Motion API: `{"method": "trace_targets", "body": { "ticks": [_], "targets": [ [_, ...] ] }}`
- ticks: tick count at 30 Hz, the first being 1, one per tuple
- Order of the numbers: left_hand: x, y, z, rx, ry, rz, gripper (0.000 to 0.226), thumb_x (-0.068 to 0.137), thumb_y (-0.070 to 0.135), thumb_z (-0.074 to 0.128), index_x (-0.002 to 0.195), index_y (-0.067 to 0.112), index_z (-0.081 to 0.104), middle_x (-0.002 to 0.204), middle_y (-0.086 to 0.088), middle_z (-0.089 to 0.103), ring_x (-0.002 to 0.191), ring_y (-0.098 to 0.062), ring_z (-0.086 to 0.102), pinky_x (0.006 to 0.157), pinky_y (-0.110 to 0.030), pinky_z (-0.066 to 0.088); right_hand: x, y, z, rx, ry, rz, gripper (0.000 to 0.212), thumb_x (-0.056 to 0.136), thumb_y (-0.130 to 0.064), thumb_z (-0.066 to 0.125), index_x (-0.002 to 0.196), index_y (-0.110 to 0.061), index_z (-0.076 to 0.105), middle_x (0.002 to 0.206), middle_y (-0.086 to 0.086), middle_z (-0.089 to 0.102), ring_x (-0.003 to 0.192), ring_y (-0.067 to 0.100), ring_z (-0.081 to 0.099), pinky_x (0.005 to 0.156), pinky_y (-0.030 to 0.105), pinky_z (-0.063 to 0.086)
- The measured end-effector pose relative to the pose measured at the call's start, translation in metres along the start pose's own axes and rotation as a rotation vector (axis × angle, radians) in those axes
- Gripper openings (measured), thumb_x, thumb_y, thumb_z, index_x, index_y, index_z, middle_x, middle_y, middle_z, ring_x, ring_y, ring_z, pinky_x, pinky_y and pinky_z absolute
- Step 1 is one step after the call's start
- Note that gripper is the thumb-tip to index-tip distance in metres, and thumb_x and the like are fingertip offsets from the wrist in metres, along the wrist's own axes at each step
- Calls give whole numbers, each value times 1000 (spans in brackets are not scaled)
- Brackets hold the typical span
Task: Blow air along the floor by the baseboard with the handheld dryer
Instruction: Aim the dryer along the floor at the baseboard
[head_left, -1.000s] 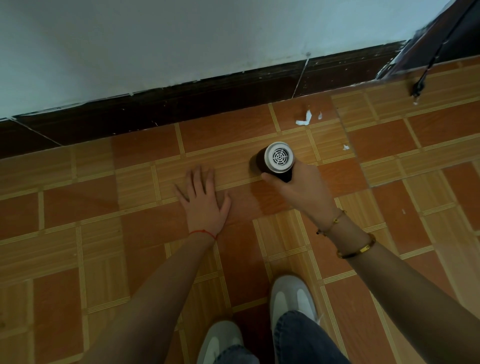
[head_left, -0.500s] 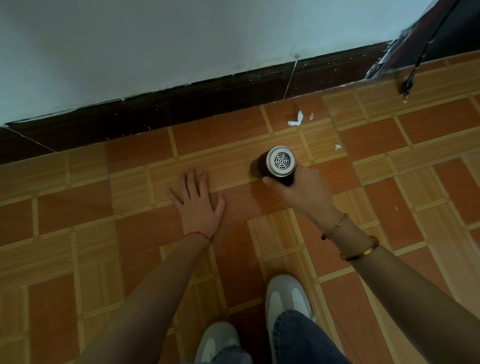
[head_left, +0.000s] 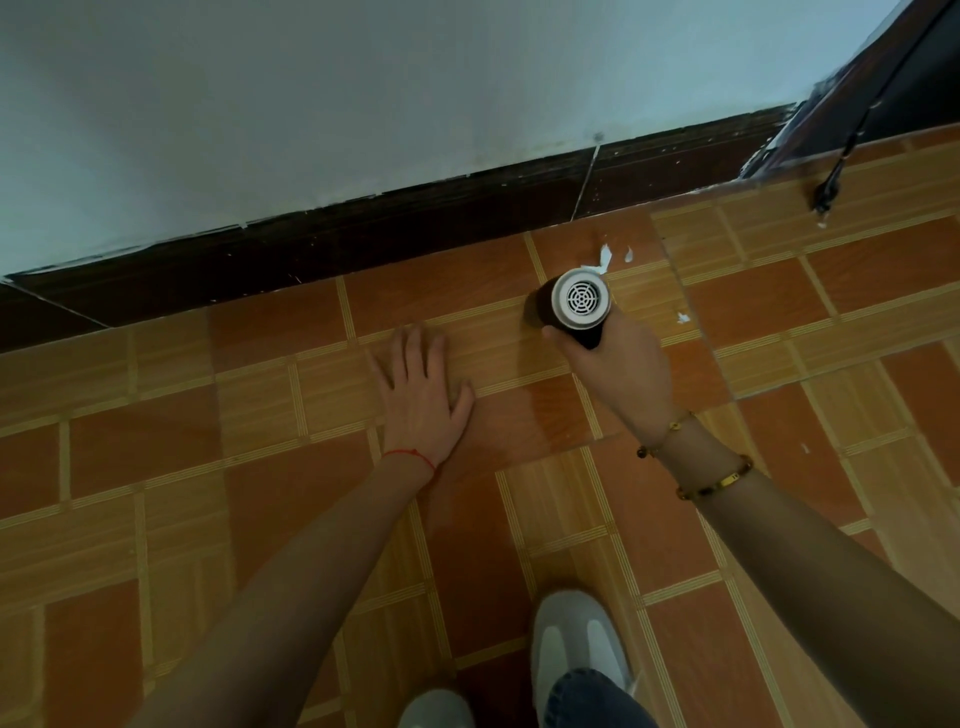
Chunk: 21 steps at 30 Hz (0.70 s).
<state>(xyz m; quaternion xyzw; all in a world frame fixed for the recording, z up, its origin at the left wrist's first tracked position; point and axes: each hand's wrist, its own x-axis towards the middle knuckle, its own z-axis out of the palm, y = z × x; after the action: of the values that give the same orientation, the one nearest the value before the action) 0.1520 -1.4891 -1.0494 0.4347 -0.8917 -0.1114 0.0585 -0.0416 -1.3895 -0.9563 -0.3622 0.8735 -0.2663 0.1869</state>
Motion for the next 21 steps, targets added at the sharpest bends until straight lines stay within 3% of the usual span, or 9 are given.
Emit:
{"method": "trace_targets", "body": {
  "ticks": [4,10,14,17,21],
  "targets": [
    [22,19,3,-53,4,2,60,95,44,42,146,13,39,157,-15,31,150,-34,20,119,-67,10,19,-5,-4,22,-15,-9,57,84,-53,65,125,-15,57,108,3,70,98,22,65,76,40,54],
    [52,41,8,-96,1,-50,62,94,46,37,146,12,40,155,-14,35,149,-33,23,119,-66,5,44,-12,-2,69,-104,-71,54,84,-51,66,125,-17,59,111,0,69,101,16,63,72,24,44],
    [56,45,17,-93,11,-80,61,96,43,41,147,11,39,155,-14,34,148,-32,24,119,-66,5,62,-13,-4,37,-2,-40,55,85,-51,66,125,-15,58,112,3,69,102,21,64,78,36,52],
    [55,43,21,-66,21,-78,61,96,44,36,147,11,40,155,-13,35,147,-32,27,119,-66,8,75,-12,-4,25,41,-31,52,84,-51,67,120,-14,62,107,3,70,100,20,64,73,29,47],
    [56,43,21,-43,36,-76,61,95,44,40,146,11,42,153,-14,38,146,-32,30,118,-66,11,81,-24,2,61,-76,-69,56,83,-52,67,124,-15,60,114,1,69,106,17,63,85,36,53]
  ]
}}
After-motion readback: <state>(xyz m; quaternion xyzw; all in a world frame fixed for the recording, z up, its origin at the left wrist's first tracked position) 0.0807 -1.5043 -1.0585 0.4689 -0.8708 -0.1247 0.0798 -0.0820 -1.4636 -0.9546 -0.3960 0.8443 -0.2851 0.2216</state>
